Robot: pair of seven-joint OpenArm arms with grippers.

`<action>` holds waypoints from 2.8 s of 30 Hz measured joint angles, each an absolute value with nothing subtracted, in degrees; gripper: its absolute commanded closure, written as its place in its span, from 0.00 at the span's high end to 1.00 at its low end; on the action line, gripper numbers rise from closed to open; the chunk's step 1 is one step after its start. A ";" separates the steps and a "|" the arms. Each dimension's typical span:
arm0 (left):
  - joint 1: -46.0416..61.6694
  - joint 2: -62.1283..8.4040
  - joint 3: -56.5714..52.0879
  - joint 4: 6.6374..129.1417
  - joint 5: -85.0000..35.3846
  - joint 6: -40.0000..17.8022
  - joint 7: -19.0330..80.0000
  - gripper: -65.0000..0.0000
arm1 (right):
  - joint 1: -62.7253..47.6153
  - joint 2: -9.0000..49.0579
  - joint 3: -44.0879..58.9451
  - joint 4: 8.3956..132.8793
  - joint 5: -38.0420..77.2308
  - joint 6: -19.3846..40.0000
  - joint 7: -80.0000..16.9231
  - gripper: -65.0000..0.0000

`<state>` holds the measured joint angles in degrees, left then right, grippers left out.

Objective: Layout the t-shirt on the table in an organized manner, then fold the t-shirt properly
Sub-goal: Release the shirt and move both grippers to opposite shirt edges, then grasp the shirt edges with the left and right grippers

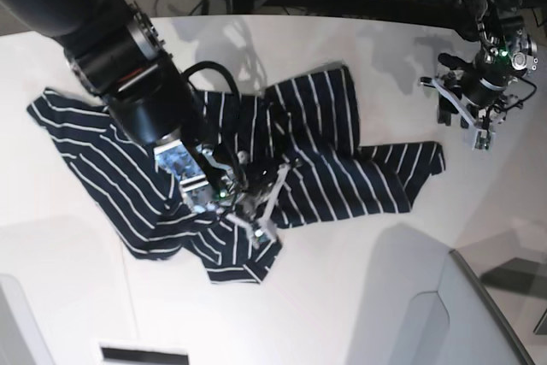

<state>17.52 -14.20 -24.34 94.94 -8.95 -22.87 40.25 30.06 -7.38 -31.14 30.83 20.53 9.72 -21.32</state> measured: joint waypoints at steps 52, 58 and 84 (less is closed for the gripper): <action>13.45 -2.85 -11.57 75.64 -21.91 -25.67 27.73 0.82 | -10.35 16.97 -2.96 89.23 20.12 10.04 -22.98 0.01; 11.79 -1.93 -11.64 72.44 -22.35 -25.36 27.00 0.36 | -10.22 15.97 6.74 84.93 20.34 9.87 -22.96 0.01; 16.45 -10.52 -14.90 85.01 -19.75 -24.01 32.91 0.00 | 4.71 13.39 23.38 62.24 20.10 22.28 -34.11 0.56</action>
<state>16.45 -10.52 -14.90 85.01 -19.75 -24.01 32.91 4.71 13.39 23.38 62.24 20.10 22.28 -34.11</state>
